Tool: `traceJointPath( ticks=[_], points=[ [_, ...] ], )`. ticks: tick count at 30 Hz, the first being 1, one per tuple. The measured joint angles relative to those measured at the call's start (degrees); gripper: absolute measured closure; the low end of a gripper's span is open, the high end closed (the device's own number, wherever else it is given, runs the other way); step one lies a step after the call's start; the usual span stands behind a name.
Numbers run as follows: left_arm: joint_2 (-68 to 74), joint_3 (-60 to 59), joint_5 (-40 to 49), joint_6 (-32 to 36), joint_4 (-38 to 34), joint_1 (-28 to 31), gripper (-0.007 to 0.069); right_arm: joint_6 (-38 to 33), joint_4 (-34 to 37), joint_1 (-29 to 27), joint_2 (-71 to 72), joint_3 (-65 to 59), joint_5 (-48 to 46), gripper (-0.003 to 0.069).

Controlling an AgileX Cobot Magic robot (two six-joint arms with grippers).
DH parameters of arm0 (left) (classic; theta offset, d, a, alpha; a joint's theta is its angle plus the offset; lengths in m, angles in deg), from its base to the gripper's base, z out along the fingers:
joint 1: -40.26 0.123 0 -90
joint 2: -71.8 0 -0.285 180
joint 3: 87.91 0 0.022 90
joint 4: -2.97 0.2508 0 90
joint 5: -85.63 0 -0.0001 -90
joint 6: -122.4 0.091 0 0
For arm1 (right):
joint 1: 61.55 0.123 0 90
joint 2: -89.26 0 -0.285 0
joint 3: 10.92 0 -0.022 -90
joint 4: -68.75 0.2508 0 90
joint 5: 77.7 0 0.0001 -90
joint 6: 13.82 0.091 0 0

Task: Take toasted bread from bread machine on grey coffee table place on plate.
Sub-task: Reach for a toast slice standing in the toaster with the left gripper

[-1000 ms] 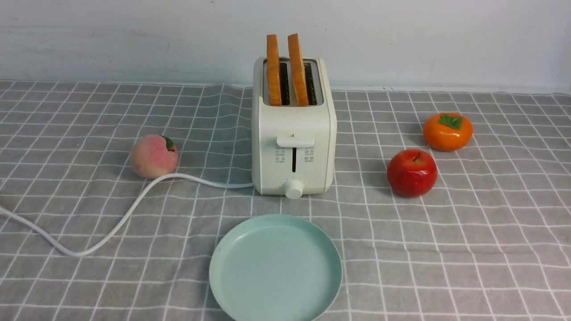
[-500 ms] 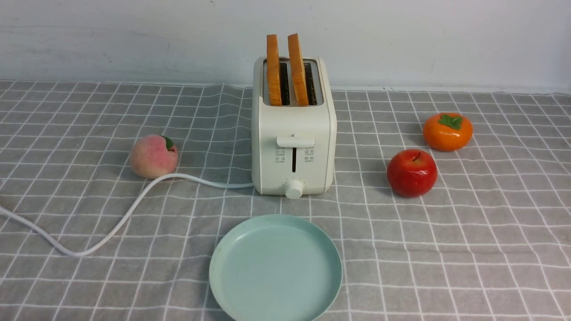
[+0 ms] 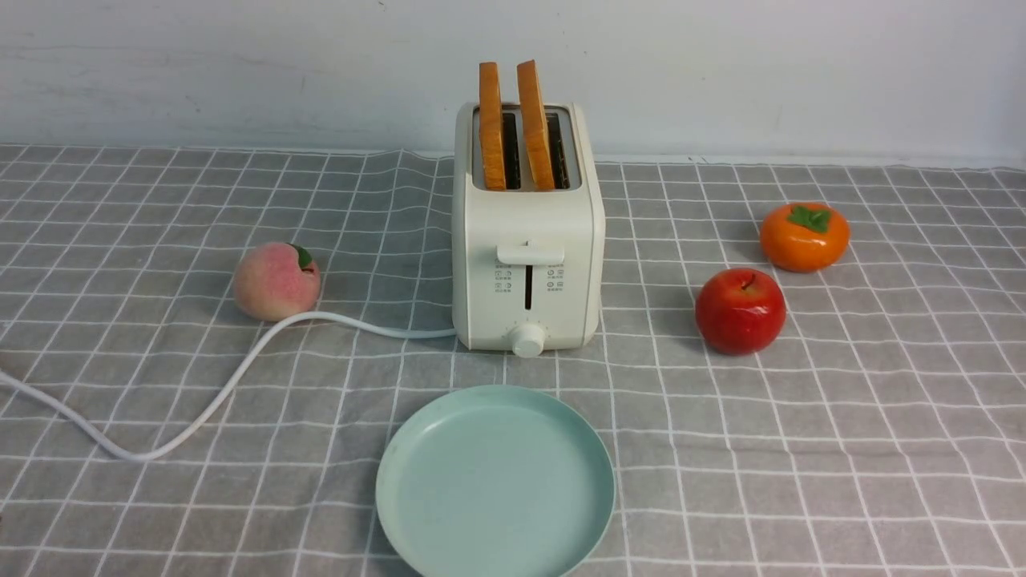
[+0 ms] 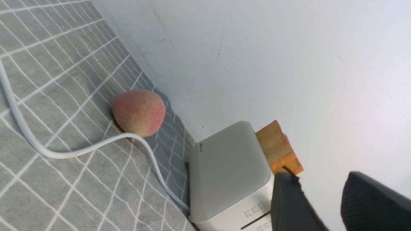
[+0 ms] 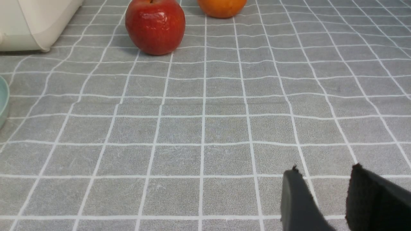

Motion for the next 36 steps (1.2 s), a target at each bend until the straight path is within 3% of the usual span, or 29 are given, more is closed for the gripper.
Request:
traceJointPath(
  ticks=[5,9,11,13,15,18,21,23,28,31,34,36],
  points=[
    [0.00,0.00,-1.03,0.23,-0.48,0.00,0.0431,0.00,0.00,0.00,0.00,0.00,0.00,0.0419],
    [0.00,0.00,-1.61,0.23,-0.37,0.00,0.0576,0.00,2.20,0.00,0.00,-0.07,1.25,0.0419],
    [0.00,0.00,-2.56,0.23,-0.37,0.00,0.0638,0.11,7.22,0.00,0.00,-0.43,3.32,0.0419],
    [0.00,0.00,-4.49,0.16,-0.50,0.00,0.0638,1.27,16.18,0.00,0.00,-0.51,8.25,0.0419],
    [0.00,0.00,-5.61,0.16,-0.86,0.00,0.0638,2.17,20.87,0.00,0.00,-0.51,10.95,0.0419],
    [0.00,0.52,-6.19,0.16,-2.15,0.00,0.0638,5.08,38.68,0.00,0.00,-0.51,19.59,0.0419],
    [0.00,2.71,-3.47,1.97,-2.20,0.00,0.0638,5.46,49.27,0.00,0.00,-0.51,24.40,0.0419],
    [0.00,6.21,1.17,5.85,-2.14,0.00,0.0638,4.78,57.31,0.00,0.00,-0.51,28.56,0.0419],
    [7.19,17.43,15.01,15.88,-0.91,0.00,0.0638,1.26,67.78,0.00,0.00,-0.51,35.17,0.0419],
    [15.49,25.58,25.39,18.61,3.00,0.00,0.0638,0.82,71.93,-0.04,0.00,-0.51,36.13,0.0419],
    [27.78,35.37,39.95,18.56,10.97,0.00,0.0638,-0.02,70.93,-0.22,0.00,1.86,24.94,0.0436],
    [33.82,40.40,46.30,18.47,13.65,0.00,0.0638,-1.06,65.93,-0.29,-0.18,5.24,14.19,0.0468]
  ],
)
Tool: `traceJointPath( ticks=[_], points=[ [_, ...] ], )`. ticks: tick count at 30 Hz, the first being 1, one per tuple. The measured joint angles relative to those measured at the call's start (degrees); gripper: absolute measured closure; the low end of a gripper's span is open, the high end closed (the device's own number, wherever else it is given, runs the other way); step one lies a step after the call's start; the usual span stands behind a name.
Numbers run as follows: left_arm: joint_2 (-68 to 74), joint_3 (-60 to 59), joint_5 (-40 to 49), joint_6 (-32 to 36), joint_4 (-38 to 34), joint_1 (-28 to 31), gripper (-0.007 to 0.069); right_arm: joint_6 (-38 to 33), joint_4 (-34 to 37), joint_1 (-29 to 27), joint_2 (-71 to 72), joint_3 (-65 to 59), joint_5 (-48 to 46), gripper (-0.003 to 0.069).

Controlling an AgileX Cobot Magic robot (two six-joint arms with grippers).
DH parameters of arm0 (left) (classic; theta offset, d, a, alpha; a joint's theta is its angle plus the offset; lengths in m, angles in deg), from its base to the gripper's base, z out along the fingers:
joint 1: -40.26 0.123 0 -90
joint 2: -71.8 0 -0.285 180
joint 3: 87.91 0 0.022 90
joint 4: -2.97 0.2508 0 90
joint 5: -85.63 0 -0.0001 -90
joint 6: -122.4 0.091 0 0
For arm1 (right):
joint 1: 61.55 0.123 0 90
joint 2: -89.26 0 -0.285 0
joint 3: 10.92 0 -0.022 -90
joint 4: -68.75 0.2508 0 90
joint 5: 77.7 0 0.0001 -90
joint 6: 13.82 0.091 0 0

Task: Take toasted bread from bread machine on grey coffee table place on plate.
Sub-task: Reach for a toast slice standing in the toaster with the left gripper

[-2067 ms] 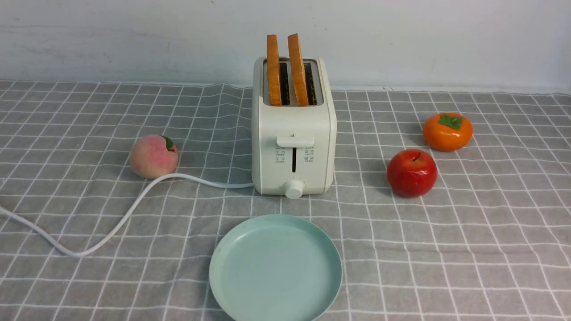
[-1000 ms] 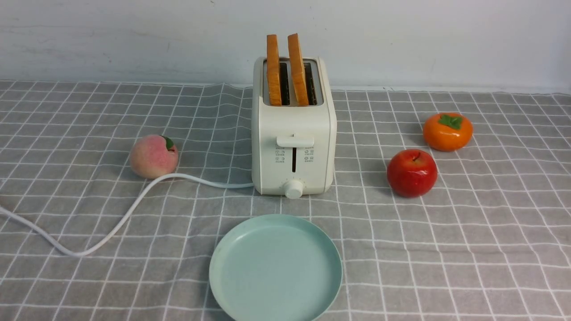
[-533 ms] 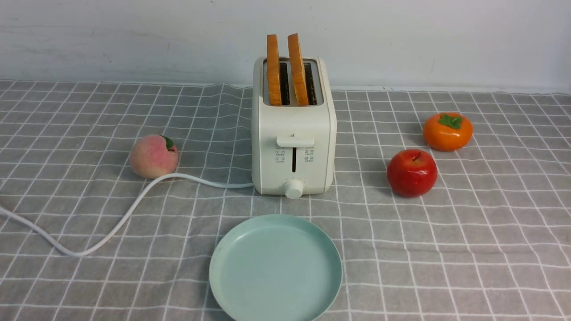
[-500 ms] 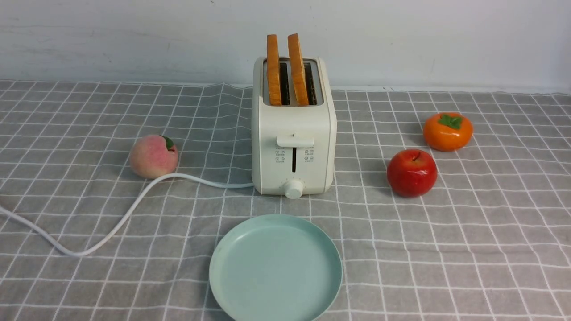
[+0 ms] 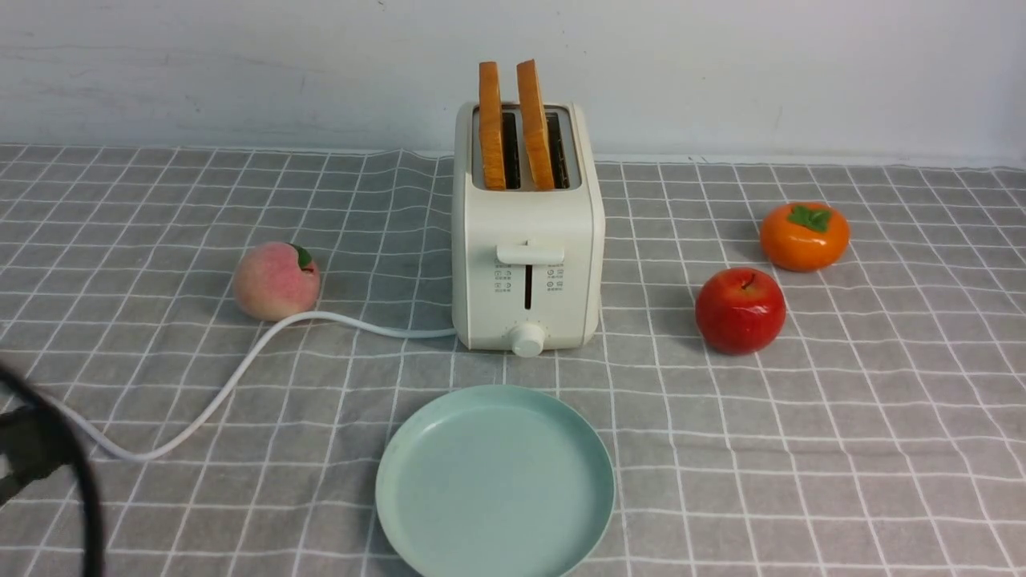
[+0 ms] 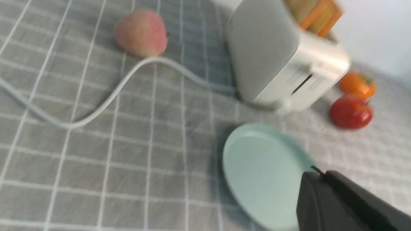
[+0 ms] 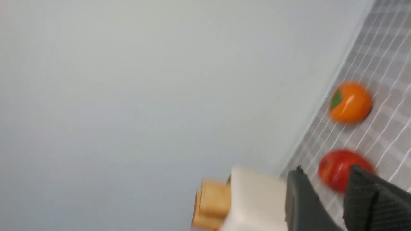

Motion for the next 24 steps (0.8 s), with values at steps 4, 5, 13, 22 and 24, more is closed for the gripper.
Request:
traceJointPath(
  ticks=[4,5,13,22,24],
  points=[
    [10.08,9.18,6.53,1.85,-0.71,0.00,0.0638,-2.45,-16.27,0.00,-5.35,8.93,-17.21,0.0585],
    [11.73,10.24,6.92,2.90,-1.80,0.00,0.0638,-2.47,-21.17,0.00,-7.42,11.86,-20.35,0.0614],
    [23.94,19.97,7.81,14.99,-16.76,-0.02,0.0638,0.86,-42.94,0.00,-33.80,34.14,-56.60,0.0671],
    [33.87,28.92,11.73,14.39,-13.64,-4.04,0.0638,0.92,-46.20,-0.02,-46.79,41.89,-62.12,0.0661],
    [36.43,30.64,11.81,9.91,-6.70,-10.26,0.0638,0.92,-46.03,-0.02,-46.79,41.21,-60.55,0.0659]
  ],
)
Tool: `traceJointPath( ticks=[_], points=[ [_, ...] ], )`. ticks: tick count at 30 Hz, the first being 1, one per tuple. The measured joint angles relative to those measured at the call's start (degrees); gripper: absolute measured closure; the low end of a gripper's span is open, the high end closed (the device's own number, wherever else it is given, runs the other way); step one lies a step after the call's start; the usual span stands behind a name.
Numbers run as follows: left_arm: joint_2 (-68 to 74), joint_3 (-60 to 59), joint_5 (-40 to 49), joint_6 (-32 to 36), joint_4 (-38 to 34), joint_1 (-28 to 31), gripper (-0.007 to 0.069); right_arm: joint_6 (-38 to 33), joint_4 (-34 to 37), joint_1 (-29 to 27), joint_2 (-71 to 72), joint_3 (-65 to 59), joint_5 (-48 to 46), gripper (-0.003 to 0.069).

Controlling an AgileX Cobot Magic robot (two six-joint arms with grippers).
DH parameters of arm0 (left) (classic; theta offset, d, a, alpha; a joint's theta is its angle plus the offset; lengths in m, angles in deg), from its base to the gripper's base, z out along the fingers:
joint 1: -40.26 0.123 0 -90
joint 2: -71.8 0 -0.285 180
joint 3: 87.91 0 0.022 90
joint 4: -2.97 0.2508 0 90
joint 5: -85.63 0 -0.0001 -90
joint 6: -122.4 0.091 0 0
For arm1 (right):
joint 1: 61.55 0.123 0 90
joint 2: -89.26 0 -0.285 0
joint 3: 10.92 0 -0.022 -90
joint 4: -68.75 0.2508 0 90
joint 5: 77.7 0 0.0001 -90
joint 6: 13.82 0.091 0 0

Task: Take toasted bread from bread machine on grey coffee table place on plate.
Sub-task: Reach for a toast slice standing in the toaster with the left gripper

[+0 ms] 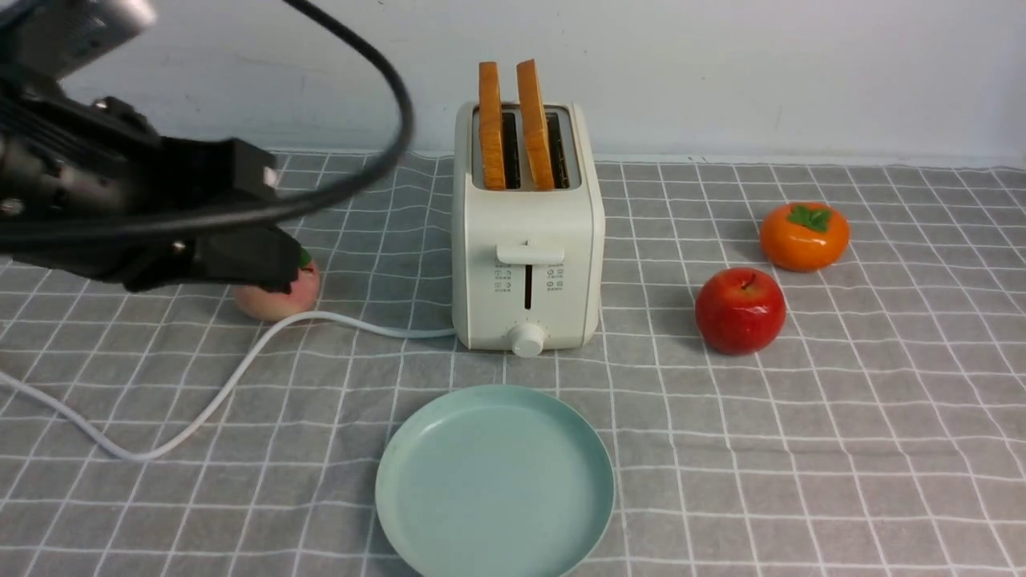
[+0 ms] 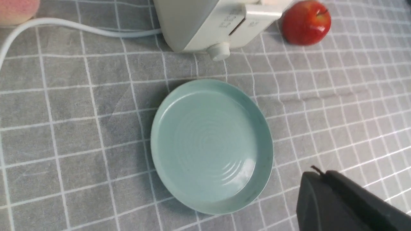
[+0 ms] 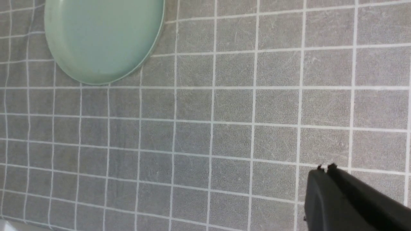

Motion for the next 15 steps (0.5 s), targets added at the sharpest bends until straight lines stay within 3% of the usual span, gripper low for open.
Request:
traceJointPath(
  ticks=[6,12,15],
  points=[
    [9.66,8.03,-1.52,-10.70,14.74,-8.83,0.0638,-0.05,0.37,0.00,0.11,-2.16,4.15,0.0657],
    [21.37,23.57,-3.37,-11.07,17.36,-9.79,0.0631,-1.14,0.61,0.00,0.11,-4.71,6.73,0.0655],
    [26.65,29.36,-4.00,-10.56,17.49,-9.79,0.0581,-1.83,0.56,0.00,0.11,-5.00,7.14,0.0652]
  ],
)
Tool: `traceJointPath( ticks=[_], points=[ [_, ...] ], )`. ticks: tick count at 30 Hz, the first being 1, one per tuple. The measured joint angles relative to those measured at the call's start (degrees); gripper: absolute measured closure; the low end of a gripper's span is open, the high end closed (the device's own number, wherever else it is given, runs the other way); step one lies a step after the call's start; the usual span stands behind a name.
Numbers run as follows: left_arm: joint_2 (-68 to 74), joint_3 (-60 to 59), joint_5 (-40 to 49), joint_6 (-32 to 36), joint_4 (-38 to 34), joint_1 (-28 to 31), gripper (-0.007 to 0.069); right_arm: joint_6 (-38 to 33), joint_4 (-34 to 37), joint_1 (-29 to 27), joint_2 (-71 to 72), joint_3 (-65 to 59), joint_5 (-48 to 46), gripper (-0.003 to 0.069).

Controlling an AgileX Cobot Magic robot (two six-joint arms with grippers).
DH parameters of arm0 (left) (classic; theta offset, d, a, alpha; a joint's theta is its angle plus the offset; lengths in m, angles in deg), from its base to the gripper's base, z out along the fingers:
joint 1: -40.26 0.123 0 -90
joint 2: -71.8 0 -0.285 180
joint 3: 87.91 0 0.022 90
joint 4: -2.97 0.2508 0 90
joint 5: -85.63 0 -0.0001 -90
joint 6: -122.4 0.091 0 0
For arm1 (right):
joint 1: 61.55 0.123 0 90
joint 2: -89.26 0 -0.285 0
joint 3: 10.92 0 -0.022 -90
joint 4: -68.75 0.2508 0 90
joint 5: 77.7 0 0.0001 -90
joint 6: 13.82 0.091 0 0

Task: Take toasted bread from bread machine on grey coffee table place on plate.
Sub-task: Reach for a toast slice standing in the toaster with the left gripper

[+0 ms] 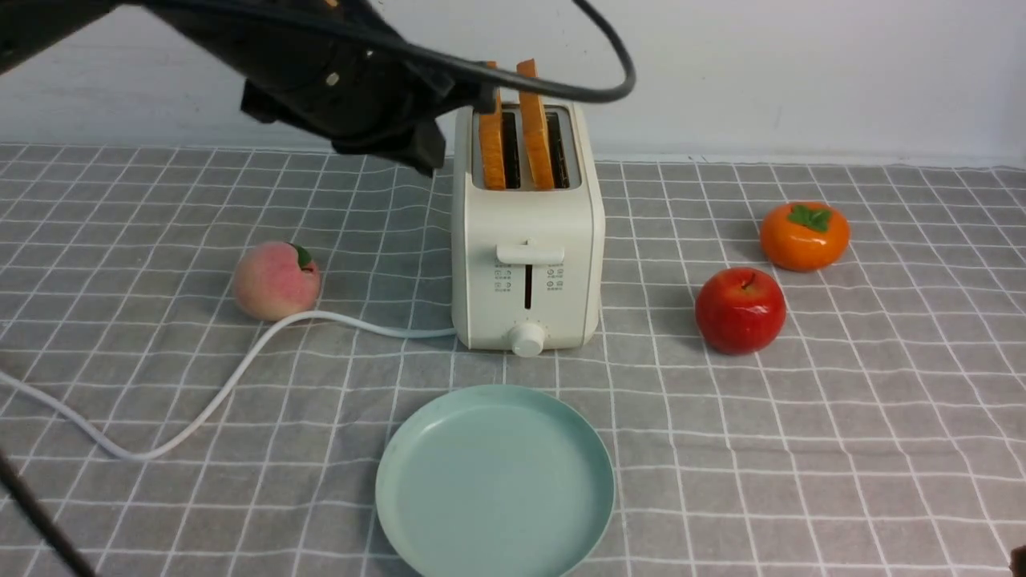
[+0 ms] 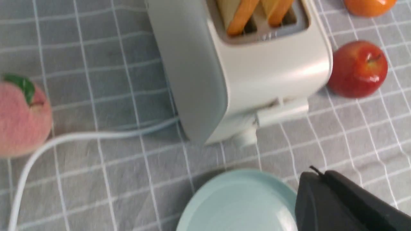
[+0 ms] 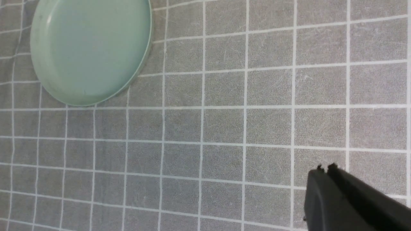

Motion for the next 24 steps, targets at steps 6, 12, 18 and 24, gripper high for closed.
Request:
traceJointPath(
  ticks=[6,12,18,24],
  points=[
    [11.42,10.36,-6.97,0.14,0.78,0.00,0.0319,-1.20,0.05,0.00,0.00,0.00,2.18,0.0647],
    [18.08,12.20,-15.07,0.14,2.21,0.00,0.0194,-1.62,0.05,0.00,0.00,0.00,2.95,0.0643],
    [19.88,12.24,-16.61,-4.06,8.62,0.00,0.0272,-1.87,0.05,0.00,0.00,0.00,3.18,0.0638],
    [20.42,12.82,-16.44,-8.17,11.73,-0.04,0.0573,-1.87,0.11,0.00,0.00,0.00,3.53,0.0630]
  ],
)
